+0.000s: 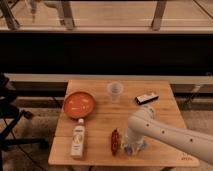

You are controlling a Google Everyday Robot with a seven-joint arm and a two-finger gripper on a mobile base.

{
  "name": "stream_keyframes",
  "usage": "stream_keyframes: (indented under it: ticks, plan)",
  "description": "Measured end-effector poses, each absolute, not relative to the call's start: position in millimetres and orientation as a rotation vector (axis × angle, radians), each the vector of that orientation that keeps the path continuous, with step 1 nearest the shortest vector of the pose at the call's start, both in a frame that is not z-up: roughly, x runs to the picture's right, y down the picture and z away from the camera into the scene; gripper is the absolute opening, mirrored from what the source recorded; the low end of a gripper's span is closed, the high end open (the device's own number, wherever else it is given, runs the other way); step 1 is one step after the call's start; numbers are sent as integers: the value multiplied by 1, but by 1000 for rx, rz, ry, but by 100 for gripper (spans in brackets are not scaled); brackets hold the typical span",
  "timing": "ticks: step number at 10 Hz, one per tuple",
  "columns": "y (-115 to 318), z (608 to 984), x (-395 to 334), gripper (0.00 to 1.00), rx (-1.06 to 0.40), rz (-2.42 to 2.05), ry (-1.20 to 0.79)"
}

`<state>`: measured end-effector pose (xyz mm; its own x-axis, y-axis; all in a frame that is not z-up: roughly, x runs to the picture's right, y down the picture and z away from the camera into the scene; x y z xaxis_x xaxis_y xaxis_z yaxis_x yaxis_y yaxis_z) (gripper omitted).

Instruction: Wipe the white sponge on the table

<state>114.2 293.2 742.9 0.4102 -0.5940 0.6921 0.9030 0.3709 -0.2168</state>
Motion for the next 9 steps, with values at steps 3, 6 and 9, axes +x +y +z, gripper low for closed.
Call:
stream_keyframes:
  ticks: [3, 6, 9]
  plan:
    - [275, 751, 107, 0, -635, -1014, -559]
    - [246, 764, 103, 0, -630, -1000, -566]
    - [220, 783, 105, 0, -625, -987, -575]
